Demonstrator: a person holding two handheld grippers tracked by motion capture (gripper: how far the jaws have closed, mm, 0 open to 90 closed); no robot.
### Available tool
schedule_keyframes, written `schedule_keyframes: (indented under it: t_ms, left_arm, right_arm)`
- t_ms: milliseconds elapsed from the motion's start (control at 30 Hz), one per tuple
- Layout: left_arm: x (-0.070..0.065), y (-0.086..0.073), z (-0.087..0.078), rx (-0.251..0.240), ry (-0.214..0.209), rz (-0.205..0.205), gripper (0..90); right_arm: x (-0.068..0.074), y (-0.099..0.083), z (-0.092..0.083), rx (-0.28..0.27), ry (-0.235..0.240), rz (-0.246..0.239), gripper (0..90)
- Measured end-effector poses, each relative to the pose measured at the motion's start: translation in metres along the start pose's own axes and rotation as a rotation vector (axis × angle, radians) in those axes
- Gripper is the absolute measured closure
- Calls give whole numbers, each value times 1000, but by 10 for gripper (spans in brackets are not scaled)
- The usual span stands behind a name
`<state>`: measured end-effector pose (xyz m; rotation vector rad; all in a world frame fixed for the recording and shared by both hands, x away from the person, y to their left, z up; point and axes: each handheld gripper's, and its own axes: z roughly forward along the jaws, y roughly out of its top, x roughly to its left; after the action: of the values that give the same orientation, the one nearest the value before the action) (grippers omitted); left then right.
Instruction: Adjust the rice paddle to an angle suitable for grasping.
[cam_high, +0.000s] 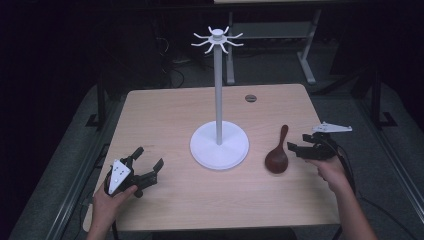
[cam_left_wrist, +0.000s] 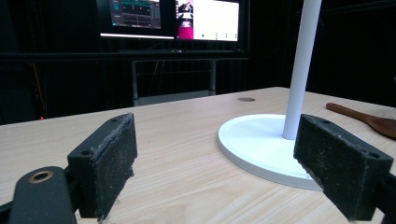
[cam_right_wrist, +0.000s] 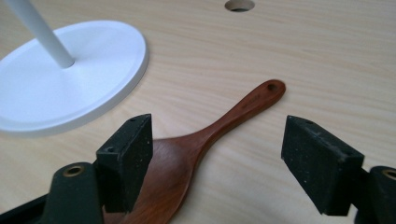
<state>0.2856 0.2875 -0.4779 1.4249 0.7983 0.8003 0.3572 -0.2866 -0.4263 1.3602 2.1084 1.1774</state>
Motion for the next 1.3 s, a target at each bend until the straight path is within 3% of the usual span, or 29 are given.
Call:
schedule_keyframes:
  t_ms: [367, 767, 1300]
  left_arm:
    - [0, 0, 0, 2, -2, 1, 129]
    - [0, 0, 0, -2, -3, 0, 129]
    - [0, 0, 0, -2, -3, 1, 129]
  right_arm:
    - [-13, 14, 12, -24, -43, 14, 310]
    - [-21, 24, 34, -29, -89, 16, 475]
    - [-35, 14, 68, -7, -171, 12, 898]
